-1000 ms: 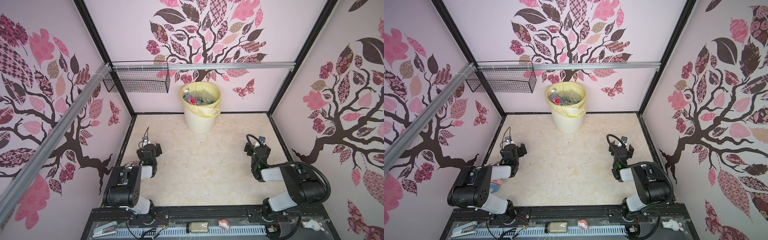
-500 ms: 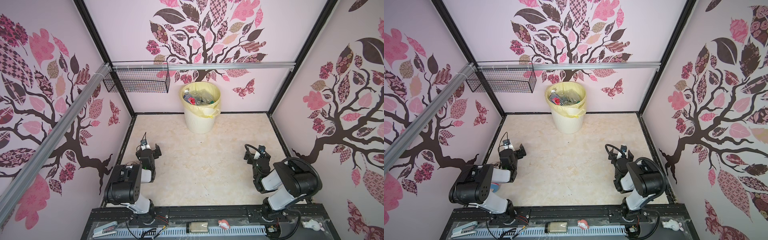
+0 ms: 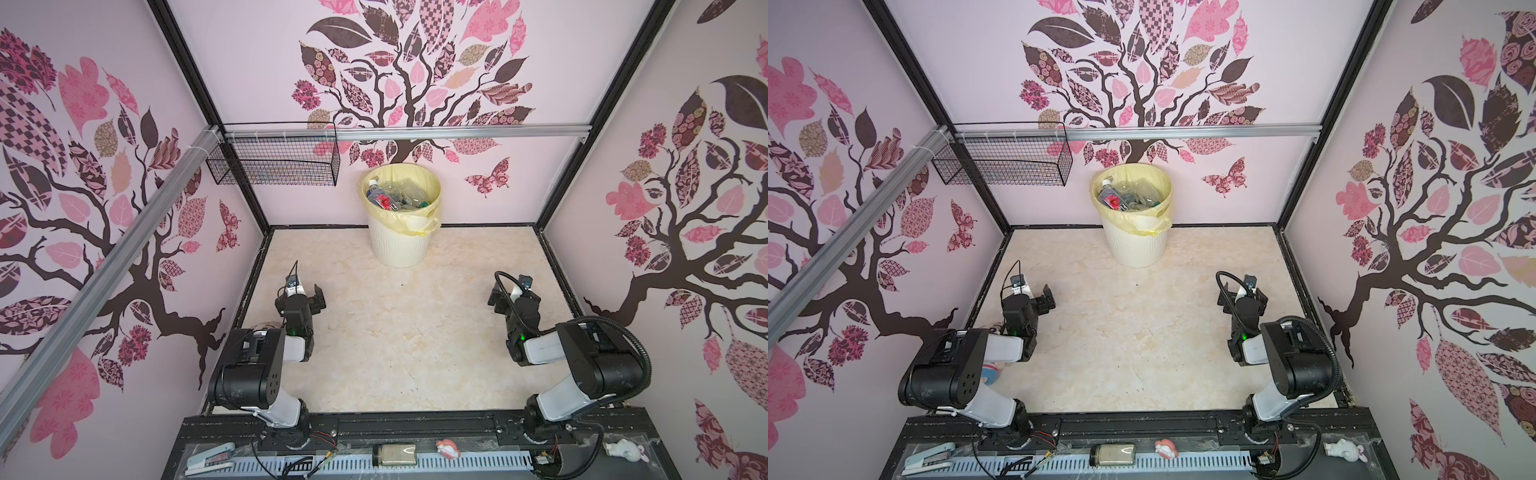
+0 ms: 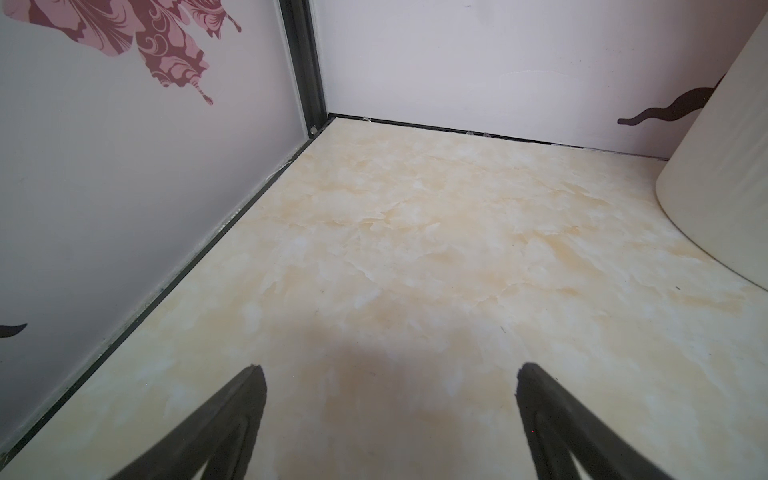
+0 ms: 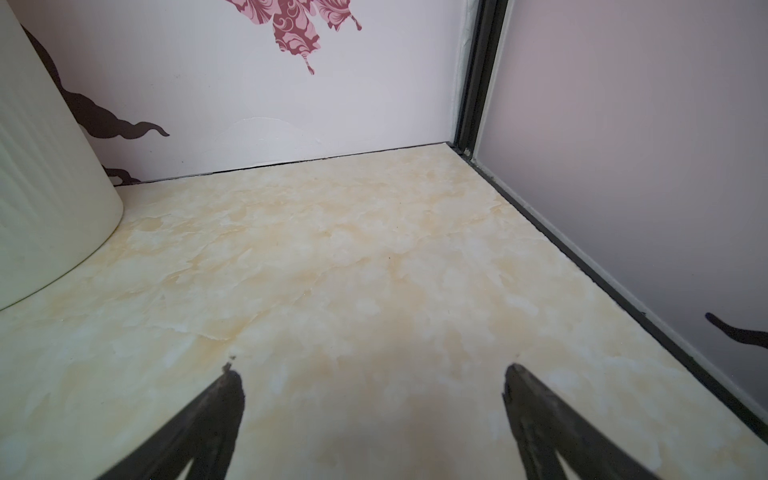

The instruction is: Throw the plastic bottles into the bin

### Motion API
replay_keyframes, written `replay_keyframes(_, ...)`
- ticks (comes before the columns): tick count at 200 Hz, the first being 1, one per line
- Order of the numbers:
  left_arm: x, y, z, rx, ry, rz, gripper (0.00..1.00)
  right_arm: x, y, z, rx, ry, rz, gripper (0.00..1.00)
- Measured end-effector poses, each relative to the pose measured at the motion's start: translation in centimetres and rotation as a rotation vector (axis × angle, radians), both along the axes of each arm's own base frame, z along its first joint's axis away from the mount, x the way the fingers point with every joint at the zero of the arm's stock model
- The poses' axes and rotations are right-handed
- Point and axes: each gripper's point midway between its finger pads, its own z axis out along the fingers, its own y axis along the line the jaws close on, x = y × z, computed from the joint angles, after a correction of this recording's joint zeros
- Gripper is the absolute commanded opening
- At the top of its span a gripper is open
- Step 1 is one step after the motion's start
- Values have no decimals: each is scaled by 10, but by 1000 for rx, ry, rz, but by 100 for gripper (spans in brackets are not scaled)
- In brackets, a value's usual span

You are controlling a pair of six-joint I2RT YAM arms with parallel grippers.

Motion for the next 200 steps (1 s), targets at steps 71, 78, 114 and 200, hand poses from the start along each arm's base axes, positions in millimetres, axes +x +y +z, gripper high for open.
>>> replay_keyframes(71,0,0,-1,6,6,-1,97,0,1,-1,4,2,5,99)
replay_keyframes(78,0,0,-1,6,6,-1,97,0,1,-1,4,2,5,99)
replay_keyframes(114,0,0,-1,6,6,0,97,0,1,-1,4,2,5,99)
replay_keyframes(200,0,0,-1,6,6,0,97,0,1,-2,16,6,14,99)
